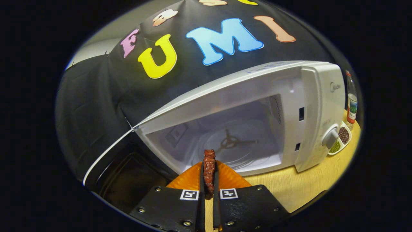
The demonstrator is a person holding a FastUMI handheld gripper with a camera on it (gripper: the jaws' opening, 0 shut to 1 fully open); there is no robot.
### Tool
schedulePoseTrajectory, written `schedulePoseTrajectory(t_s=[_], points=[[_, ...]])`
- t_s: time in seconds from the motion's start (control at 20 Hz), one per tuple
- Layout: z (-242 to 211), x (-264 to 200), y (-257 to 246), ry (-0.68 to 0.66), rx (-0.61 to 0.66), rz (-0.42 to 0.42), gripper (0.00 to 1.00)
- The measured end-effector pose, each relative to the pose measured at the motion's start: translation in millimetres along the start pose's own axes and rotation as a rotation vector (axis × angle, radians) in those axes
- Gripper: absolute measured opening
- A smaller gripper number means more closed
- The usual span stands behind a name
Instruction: Open the microwave, put the food inside, and close the microwave door.
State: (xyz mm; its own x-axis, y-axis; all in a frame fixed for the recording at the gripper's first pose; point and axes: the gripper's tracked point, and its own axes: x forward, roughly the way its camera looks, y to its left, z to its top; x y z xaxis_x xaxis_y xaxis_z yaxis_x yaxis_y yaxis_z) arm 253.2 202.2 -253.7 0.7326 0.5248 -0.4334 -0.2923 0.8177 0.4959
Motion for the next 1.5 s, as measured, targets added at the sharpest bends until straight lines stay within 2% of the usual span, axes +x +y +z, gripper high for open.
schedulePoseTrajectory(t_s=[0.35, 0.65, 0.75, 0.8, 1.0, 1.2, 1.5], points=[[-6.2, 50.6, -5.8, 0.000, -0.052, -0.016, 0.10], [-3.6, 72.6, -9.2, 0.012, -0.058, -0.043, 0.12], [-3.0, 75.9, -26.1, 0.008, -0.112, -0.130, 0.20], [1.7, 73.6, -37.4, -0.004, -0.157, -0.194, 0.30], [33.2, 54.9, -46.5, -0.107, -0.335, -0.300, 1.00], [47.6, 25.5, -28.8, -0.144, -0.367, -0.264, 1.00], [53.5, -53.4, 13.0, -0.211, -0.354, -0.189, 1.00]])
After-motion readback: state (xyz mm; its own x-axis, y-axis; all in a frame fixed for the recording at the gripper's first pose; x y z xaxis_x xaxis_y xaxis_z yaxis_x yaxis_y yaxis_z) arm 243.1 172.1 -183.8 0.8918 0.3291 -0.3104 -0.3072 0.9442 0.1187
